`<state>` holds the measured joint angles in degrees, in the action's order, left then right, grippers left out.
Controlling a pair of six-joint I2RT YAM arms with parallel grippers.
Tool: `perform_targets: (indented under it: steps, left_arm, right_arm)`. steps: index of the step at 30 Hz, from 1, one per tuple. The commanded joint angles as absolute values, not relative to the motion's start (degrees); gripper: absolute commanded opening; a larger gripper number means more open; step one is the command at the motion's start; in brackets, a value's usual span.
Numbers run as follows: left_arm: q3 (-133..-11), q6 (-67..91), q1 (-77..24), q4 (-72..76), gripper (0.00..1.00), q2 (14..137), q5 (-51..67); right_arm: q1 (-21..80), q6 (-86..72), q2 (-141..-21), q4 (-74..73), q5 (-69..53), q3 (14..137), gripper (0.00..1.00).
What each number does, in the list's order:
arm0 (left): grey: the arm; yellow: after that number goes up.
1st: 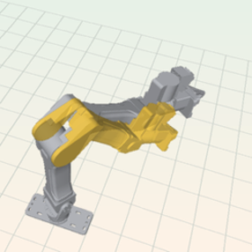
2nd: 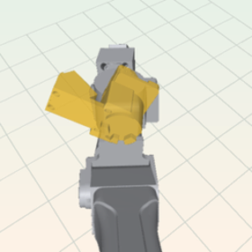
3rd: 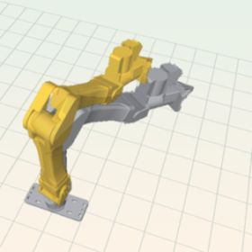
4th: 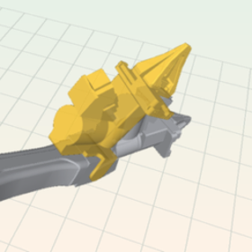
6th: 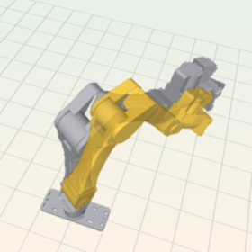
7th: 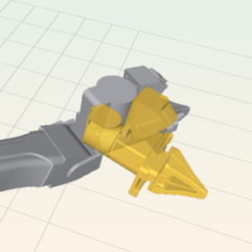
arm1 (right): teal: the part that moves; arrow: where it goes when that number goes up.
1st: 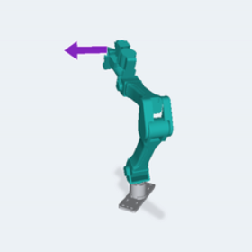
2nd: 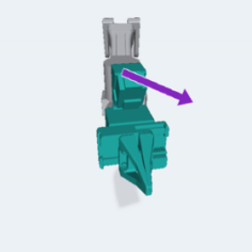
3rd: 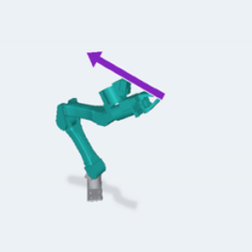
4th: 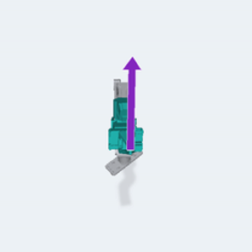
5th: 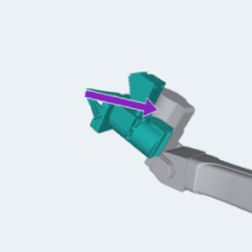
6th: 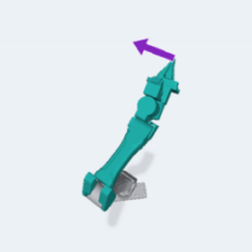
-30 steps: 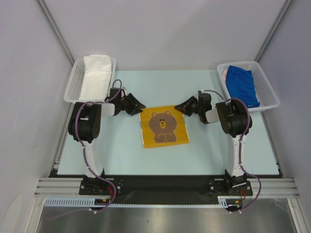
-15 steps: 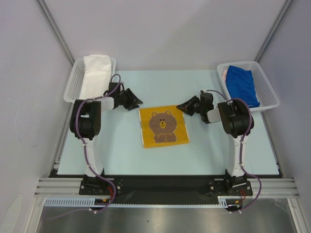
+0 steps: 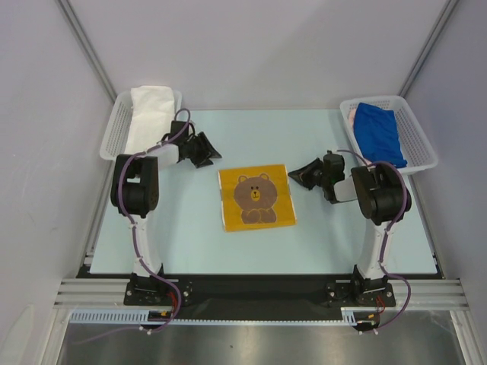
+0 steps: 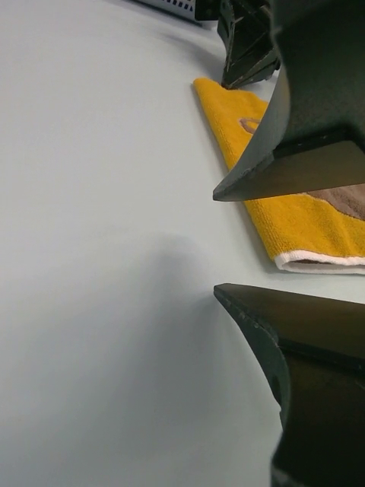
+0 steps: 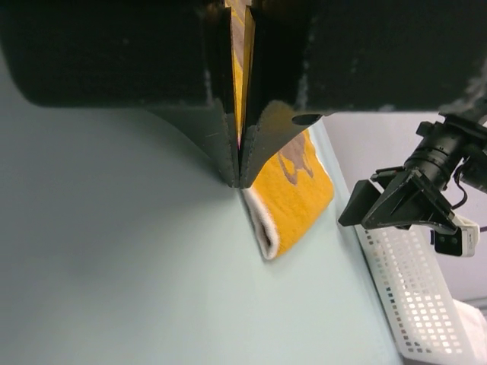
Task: Fold and stack the towels
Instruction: Fold the towel
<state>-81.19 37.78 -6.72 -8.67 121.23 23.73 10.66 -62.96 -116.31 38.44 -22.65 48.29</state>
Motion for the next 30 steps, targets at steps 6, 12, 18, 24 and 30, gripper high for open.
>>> perform_targets:
  steps: [6, 12, 18, 24, 30]
  left_arm:
    - [-76.9, 34.6, -6.4, -13.1, 0.57, 114.5, 16.1]
    - [-72.7, 34.4, -6.9, -12.2, 0.58, 112.7, 16.7]
    - [-69.4, 35.0, -7.5, -10.7, 0.58, 110.5, 19.0]
    - [-71.6, 32.5, -9.5, -13.5, 0.58, 112.6, 19.2]
    - [-74.5, 31.0, -10.3, -16.3, 0.56, 114.9, 18.7]
  right_arm:
    - [10.1, -56.6, -112.8, 32.1, -20.9, 51.4, 0.15]
    - [8.7, -45.2, -118.2, 17.9, -25.8, 65.5, 0.3]
    - [8.6, -35.3, -121.6, 6.9, -27.1, 75.5, 0.36]
    - [8.9, -24.9, -124.3, -3.6, -26.8, 81.2, 0.37]
    - [10.5, -19.9, -125.5, -7.8, -26.8, 85.4, 0.37]
